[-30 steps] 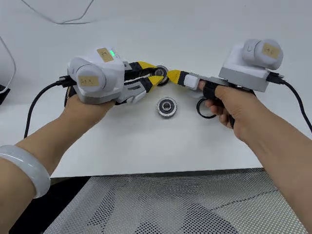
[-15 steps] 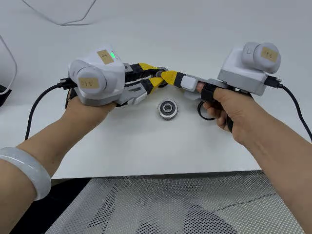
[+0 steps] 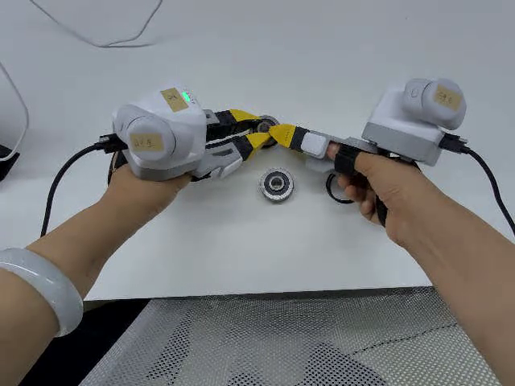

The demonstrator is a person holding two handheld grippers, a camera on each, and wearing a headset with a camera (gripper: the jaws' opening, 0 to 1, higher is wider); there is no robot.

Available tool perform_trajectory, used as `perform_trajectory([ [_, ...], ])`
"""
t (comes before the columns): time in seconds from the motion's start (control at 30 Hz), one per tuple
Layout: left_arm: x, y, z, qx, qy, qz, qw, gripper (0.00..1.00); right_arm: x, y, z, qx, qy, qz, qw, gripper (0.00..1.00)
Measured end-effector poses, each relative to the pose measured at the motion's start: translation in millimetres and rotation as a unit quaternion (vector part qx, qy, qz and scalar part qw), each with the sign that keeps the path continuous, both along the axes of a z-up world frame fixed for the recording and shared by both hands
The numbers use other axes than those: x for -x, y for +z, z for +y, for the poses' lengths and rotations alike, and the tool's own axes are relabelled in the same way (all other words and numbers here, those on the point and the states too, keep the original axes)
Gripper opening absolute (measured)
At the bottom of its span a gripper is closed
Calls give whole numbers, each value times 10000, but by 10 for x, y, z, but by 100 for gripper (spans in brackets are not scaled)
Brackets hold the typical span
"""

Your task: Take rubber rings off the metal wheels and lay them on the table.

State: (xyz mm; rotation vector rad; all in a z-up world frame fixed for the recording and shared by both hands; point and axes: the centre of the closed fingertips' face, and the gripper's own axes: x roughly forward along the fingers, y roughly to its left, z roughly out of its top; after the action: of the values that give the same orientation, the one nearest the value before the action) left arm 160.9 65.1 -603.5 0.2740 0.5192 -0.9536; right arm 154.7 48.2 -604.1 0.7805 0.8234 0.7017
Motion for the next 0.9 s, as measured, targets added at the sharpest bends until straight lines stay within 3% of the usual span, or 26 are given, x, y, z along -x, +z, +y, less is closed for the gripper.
perform_trajectory([
  [0.27,5,4,0,7,8,4,10000,13,-39,-20,-21,227,46,-212,9995,4],
  [0.5,17,16,-9,3,9,4,10000,13,-35,-8,21,192,133,-256,9994,2],
  [0.63,23,23,-15,8,11,3,10000,13,-26,-67,-16,295,58,-138,9995,18],
  [0.9,26,28,-14,29,15,3,10000,13,-20,-51,91,-38,86,54,9999,18],
])
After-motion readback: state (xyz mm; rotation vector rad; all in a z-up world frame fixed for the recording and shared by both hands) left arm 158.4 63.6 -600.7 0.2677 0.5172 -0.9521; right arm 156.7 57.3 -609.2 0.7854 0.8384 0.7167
